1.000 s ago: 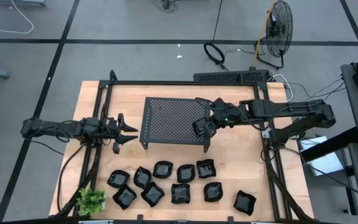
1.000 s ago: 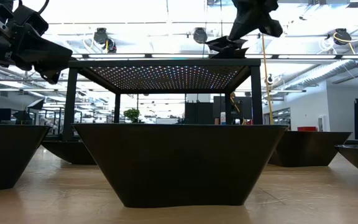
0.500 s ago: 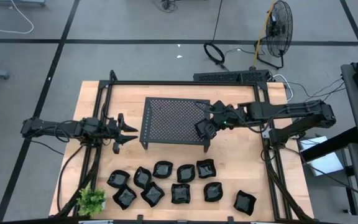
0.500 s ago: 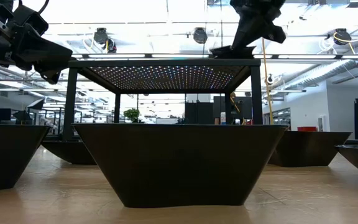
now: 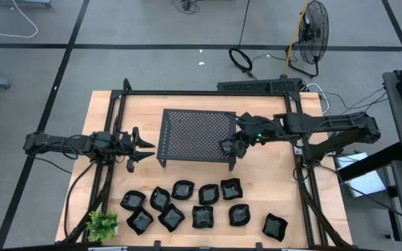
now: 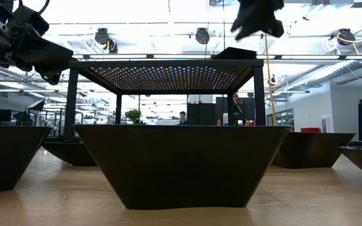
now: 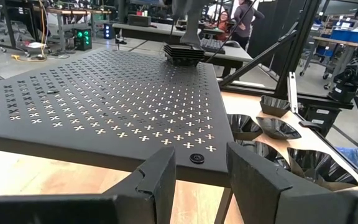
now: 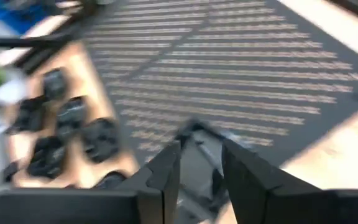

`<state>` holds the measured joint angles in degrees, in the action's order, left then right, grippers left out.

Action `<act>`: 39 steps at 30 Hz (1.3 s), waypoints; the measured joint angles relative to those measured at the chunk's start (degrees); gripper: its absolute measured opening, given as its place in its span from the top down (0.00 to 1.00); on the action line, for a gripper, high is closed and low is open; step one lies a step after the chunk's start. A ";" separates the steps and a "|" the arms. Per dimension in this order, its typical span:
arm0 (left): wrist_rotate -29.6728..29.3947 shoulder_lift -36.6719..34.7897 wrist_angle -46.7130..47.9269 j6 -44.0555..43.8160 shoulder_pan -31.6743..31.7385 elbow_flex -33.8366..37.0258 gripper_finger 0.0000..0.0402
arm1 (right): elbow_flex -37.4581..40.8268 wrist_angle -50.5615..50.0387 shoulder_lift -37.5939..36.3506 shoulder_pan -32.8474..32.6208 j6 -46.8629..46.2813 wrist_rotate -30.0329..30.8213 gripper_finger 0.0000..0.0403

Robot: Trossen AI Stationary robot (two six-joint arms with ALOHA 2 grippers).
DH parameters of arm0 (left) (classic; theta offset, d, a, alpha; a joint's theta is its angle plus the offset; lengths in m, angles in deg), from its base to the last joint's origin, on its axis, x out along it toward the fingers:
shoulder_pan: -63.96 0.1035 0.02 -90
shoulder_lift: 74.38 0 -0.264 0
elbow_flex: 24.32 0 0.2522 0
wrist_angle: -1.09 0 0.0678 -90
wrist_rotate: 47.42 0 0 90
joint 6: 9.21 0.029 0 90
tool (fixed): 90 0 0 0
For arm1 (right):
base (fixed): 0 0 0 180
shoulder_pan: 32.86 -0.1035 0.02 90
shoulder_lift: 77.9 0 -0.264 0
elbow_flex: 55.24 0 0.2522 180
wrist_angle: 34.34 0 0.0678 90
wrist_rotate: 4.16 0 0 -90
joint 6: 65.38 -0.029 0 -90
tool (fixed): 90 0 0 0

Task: Pick & Place Mini shaped plates
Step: Adjust the stacked square plates on the shelf

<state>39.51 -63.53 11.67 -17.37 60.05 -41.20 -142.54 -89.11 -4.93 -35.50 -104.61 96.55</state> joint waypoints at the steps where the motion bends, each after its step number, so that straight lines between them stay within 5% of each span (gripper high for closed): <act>1: 0.01 0.00 -0.03 0.00 0.01 0.00 0.64 | 0.00 0.42 -0.47 -0.92 1.11 -1.11 0.73; 11: 0.02 0.01 0.08 0.00 0.01 0.00 0.64 | 8.36 6.59 -0.08 -15.12 25.63 -0.07 0.98; 39: 0.02 0.00 0.00 0.00 0.02 0.00 0.64 | 15.41 18.85 3.02 -1.52 34.57 1.32 1.00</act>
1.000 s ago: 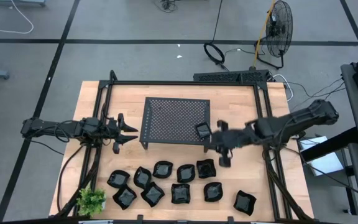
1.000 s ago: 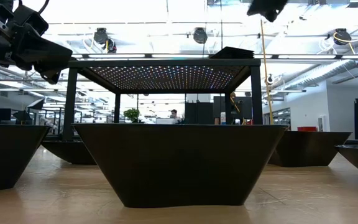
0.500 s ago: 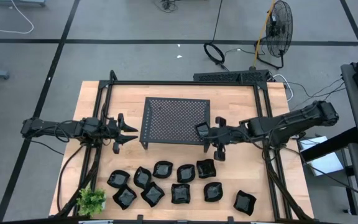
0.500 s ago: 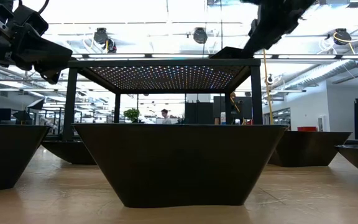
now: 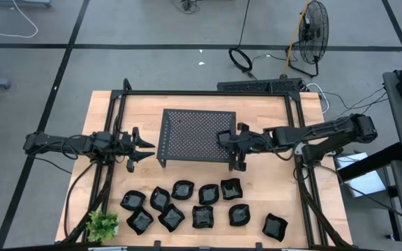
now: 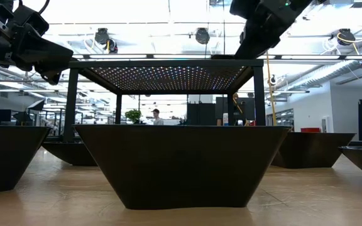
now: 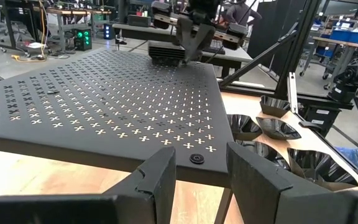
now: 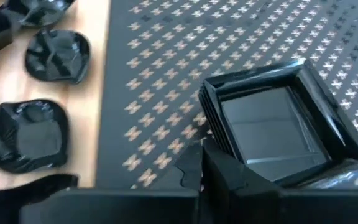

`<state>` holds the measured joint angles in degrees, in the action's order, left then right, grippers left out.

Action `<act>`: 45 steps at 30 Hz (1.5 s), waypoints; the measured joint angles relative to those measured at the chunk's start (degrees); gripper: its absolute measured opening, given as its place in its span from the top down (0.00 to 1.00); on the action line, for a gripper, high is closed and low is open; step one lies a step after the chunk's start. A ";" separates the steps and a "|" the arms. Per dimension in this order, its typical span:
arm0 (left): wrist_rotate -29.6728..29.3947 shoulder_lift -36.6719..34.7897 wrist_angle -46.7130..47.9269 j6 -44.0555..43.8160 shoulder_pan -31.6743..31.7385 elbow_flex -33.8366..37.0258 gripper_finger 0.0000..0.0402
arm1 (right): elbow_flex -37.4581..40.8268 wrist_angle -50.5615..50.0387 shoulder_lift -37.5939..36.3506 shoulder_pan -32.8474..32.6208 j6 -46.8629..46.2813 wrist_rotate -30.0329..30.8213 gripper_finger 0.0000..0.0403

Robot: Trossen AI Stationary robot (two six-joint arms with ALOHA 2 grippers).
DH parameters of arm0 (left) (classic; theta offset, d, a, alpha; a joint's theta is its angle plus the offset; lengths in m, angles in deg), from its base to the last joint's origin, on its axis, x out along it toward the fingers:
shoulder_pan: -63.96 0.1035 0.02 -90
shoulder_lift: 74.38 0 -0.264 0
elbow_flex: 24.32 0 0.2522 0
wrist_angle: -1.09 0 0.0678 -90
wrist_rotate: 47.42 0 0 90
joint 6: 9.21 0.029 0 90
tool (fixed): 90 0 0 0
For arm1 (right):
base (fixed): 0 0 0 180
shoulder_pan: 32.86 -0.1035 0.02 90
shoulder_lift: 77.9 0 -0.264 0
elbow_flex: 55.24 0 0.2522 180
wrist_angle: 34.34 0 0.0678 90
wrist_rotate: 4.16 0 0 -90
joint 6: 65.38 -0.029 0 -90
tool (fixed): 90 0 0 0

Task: Pick & Place Mini shaped plates
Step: Adjust the stacked square plates on the shelf, then put the distorted square plate on the shelf

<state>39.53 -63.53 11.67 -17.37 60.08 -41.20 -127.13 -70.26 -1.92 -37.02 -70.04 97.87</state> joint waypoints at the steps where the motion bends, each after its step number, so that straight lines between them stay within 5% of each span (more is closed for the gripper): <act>1: 0.00 0.00 0.00 0.00 -0.01 0.00 0.64 | 0.00 0.28 0.36 0.61 0.29 -0.03 1.00; 20: 0.00 0.00 0.00 0.00 -0.01 0.00 0.64 | 0.00 9.03 1.31 8.03 2.90 0.46 1.00; 25: 0.00 0.00 -0.01 0.00 -0.01 0.00 0.64 | 0.02 9.26 1.86 9.20 4.26 5.99 1.00; 38: 0.00 0.01 0.00 0.00 -0.01 0.00 0.64 | 0.00 11.05 1.78 11.27 4.47 8.86 1.00; 45: 0.00 0.00 0.00 -0.01 -0.01 0.00 0.64 | 0.00 6.69 -3.08 4.18 -1.19 -4.61 1.00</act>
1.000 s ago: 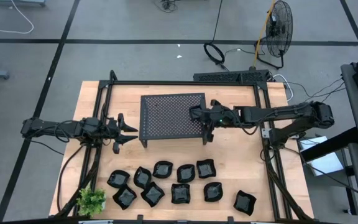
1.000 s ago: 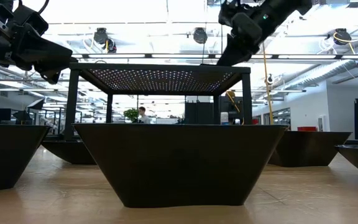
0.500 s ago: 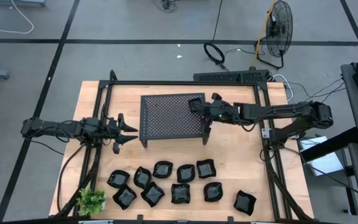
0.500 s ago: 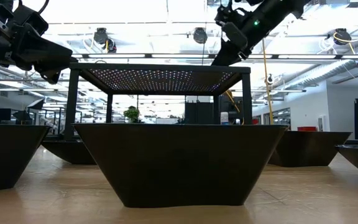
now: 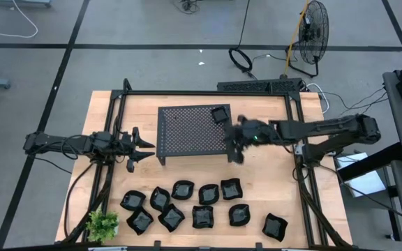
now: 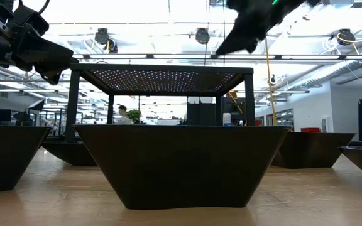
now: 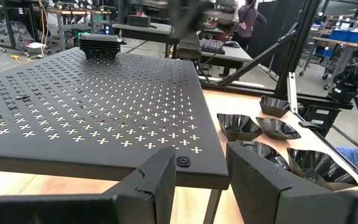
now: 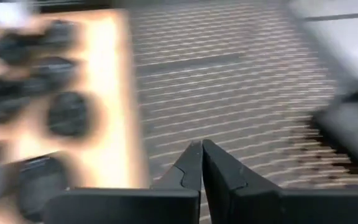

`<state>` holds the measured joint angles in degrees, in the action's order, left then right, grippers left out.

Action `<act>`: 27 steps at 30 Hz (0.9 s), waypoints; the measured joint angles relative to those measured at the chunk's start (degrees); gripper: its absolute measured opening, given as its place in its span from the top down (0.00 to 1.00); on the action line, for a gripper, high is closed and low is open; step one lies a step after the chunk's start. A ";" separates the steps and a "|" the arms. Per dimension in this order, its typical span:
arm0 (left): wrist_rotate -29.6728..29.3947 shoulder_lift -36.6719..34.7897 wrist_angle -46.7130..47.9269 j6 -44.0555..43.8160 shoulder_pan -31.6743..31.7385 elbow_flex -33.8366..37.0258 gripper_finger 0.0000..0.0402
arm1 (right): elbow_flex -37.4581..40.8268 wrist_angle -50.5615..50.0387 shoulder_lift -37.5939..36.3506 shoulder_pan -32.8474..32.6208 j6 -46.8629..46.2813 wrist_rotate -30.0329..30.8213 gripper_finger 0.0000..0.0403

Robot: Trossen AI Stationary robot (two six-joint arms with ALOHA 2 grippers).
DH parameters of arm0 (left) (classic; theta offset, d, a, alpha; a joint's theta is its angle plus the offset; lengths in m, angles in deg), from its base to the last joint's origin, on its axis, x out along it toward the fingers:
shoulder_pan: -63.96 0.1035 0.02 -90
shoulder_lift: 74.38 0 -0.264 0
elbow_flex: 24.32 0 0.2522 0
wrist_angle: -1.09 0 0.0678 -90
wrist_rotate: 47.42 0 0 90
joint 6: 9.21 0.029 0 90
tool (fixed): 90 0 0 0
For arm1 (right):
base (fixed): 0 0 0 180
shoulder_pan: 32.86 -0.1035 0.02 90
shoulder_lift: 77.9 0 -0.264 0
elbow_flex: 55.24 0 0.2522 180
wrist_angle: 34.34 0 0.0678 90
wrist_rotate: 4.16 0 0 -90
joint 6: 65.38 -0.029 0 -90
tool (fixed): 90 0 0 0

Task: Pick & Place Mini shaped plates
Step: Put the distorted square plate on the shelf

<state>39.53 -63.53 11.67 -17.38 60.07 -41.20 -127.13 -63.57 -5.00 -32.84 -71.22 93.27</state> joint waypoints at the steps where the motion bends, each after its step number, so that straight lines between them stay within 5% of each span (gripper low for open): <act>1: 0.00 0.01 0.00 0.01 0.00 0.00 0.64 | 0.00 -0.75 -0.77 -2.13 -0.74 -1.43 1.00; 8: 0.00 0.00 0.00 0.01 -0.01 0.00 0.64 | 0.00 -3.85 -5.52 -22.64 -7.18 -4.67 0.95; 15: -0.01 0.00 0.01 0.01 0.00 0.00 0.64 | -0.11 0.16 -1.78 -44.49 -26.86 2.97 0.64; 21: 0.00 0.00 0.00 0.01 0.01 0.00 0.64 | -0.03 -21.50 2.97 -51.73 -57.88 5.65 0.48; 27: 0.00 0.00 0.00 -0.01 -0.01 0.00 0.64 | 0.00 -28.79 7.38 -53.71 -70.39 -1.73 0.49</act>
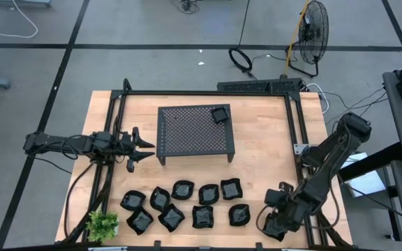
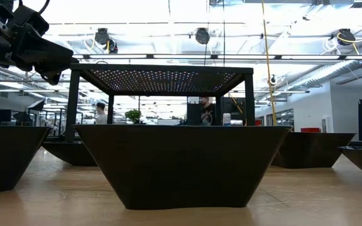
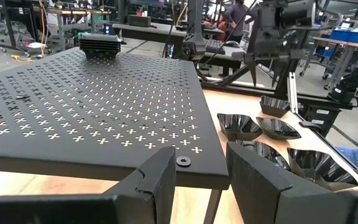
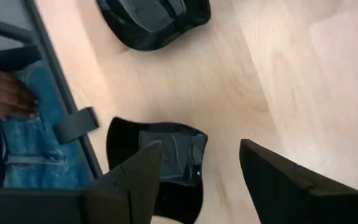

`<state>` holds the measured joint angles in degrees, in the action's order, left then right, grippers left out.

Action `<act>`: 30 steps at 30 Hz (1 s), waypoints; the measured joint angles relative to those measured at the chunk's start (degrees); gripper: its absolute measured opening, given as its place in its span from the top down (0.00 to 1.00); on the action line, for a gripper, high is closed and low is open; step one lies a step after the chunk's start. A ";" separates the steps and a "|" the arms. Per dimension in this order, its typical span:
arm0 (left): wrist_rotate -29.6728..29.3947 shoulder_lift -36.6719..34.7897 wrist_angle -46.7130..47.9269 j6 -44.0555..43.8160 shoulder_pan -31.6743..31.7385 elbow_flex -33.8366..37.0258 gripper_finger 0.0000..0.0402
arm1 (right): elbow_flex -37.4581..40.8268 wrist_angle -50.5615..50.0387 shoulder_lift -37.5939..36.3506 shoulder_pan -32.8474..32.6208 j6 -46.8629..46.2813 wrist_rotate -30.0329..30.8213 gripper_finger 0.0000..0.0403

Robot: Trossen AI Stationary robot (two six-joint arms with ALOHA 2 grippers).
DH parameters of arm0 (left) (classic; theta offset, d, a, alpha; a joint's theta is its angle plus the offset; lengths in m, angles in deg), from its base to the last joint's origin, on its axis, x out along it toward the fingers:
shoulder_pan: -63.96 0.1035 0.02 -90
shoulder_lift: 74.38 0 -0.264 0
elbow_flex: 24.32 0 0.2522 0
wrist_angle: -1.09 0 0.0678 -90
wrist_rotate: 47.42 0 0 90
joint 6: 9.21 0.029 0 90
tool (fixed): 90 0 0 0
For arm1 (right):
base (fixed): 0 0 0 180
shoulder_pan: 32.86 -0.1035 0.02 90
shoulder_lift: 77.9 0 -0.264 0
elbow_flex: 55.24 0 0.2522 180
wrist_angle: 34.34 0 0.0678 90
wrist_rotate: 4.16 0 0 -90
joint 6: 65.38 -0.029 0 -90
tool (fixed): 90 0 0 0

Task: Pick & Place Mini shaped plates
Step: Put the distorted square plate on the shelf

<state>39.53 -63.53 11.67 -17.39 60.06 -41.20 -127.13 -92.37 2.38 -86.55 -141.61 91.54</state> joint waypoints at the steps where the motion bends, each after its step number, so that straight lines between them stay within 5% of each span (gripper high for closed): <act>1: 0.00 0.00 0.00 0.02 0.00 0.00 0.64 | 0.00 0.45 0.66 -0.05 -0.84 0.02 0.50; 11: 0.00 0.00 0.00 0.02 0.02 0.00 0.64 | -0.04 1.42 9.61 -0.06 -0.44 -11.80 0.50; 19: -0.01 0.00 -0.01 0.02 0.01 0.00 0.64 | -0.04 4.45 12.86 -0.03 2.46 -11.82 0.53; 30: 0.00 0.00 -0.02 0.02 0.00 0.00 0.64 | -0.04 4.26 13.05 1.90 6.89 -11.96 0.86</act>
<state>39.53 -63.53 11.64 -17.37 60.06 -41.20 -127.17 -88.10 15.43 -84.65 -134.73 79.58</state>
